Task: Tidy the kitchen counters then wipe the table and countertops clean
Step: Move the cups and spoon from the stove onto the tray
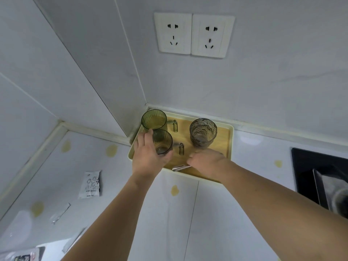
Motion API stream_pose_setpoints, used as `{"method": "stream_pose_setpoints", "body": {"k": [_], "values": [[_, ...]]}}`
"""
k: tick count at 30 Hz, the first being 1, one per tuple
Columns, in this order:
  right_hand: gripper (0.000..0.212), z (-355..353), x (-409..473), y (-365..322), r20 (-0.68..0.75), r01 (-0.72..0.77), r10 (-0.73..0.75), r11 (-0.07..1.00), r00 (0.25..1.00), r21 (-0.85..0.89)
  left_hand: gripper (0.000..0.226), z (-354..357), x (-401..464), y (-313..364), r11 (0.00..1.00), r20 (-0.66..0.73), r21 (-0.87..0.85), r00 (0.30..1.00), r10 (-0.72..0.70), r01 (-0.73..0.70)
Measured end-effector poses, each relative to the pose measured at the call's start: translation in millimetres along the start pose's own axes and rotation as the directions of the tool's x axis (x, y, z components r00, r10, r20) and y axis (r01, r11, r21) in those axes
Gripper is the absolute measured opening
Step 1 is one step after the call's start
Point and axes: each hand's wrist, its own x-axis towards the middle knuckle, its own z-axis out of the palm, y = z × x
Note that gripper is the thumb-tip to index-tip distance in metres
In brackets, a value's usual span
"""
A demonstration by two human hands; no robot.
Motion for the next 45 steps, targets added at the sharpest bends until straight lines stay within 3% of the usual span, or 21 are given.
{"method": "stream_pose_setpoints", "body": {"k": [15,22,27,33,45], "values": [[0.049,9,-12,-19,-0.048,-0.223,0.222,0.974,0.974,-0.038,0.098,1,-2,1,1.0,0.02,-0.023,1.0,-0.02,0.02],[0.045,-4,-50,-30,-0.111,-0.31,0.332,0.934,0.937,0.178,0.109,-24,-15,23,0.997,0.145,0.001,0.986,-0.078,0.079],[0.05,-10,-100,-45,-0.206,-0.342,0.434,0.865,0.877,0.366,0.088,-44,-54,47,1.0,0.039,0.015,0.999,-0.008,0.008],[0.054,0,-142,-61,-0.248,-0.349,0.474,0.84,0.845,0.416,0.063,-29,-123,60,0.994,0.118,0.032,0.988,0.097,-0.101],[0.054,-3,-166,-76,-0.269,-0.316,0.467,0.832,0.842,0.455,0.059,-51,-148,54,0.983,0.147,0.109,0.98,0.132,-0.148]]}}
